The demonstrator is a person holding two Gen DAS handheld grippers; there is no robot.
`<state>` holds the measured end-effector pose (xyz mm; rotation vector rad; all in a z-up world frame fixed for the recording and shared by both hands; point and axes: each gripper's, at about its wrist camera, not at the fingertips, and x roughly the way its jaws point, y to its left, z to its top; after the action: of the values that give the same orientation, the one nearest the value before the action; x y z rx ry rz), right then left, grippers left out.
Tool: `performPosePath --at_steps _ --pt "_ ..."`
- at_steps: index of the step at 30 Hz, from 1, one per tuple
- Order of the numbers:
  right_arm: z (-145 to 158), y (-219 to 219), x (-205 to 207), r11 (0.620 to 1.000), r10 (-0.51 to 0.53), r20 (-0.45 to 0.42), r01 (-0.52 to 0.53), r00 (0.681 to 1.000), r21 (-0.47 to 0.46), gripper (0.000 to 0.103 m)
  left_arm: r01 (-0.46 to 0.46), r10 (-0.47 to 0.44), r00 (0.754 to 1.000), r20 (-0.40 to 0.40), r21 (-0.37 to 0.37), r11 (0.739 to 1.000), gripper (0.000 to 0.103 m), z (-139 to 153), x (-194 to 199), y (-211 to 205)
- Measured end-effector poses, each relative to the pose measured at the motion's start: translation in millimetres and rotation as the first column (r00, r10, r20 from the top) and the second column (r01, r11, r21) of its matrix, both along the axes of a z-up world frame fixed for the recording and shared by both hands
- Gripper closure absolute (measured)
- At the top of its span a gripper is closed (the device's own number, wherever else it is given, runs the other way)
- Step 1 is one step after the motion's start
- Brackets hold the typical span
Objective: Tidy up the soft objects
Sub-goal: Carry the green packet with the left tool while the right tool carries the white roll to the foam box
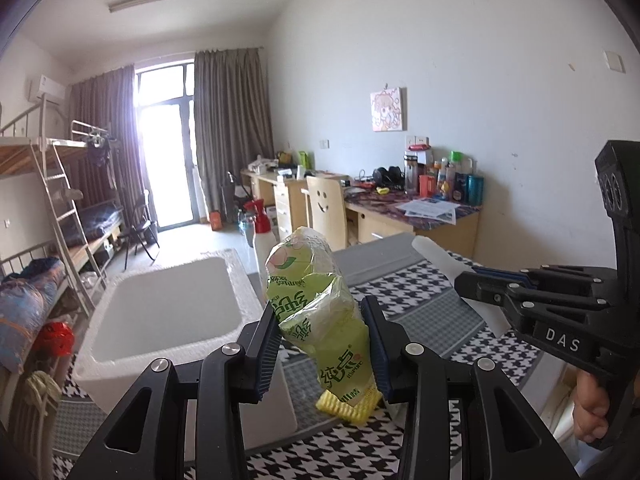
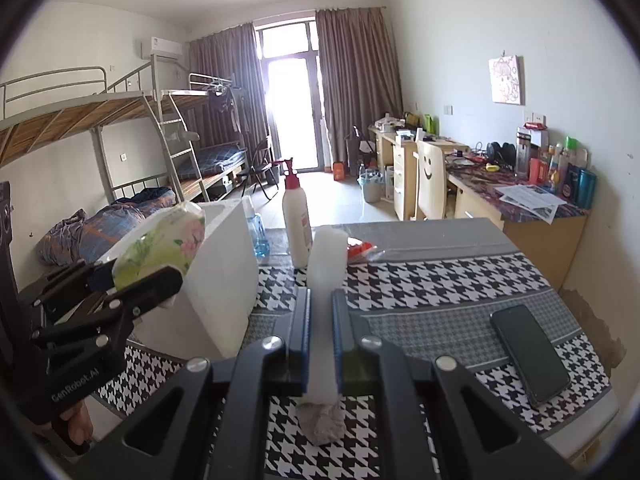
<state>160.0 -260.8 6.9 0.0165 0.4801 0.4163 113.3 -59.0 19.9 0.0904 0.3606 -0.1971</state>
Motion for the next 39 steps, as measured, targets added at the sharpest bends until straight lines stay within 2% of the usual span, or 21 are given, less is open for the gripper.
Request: performPosePath --at_steps 23,39 --pt "17.9 17.4 9.8 0.998 0.047 0.050 -0.049 0.998 0.034 0.090 -0.086 0.088 0.995 0.055 -0.028 0.996 0.062 20.0 8.4 24.6" --pt "28.4 36.4 17.9 0.993 0.107 0.075 -0.110 0.991 0.045 0.090 -0.167 0.168 0.983 0.078 -0.014 0.986 0.062 24.8 14.9 42.3"
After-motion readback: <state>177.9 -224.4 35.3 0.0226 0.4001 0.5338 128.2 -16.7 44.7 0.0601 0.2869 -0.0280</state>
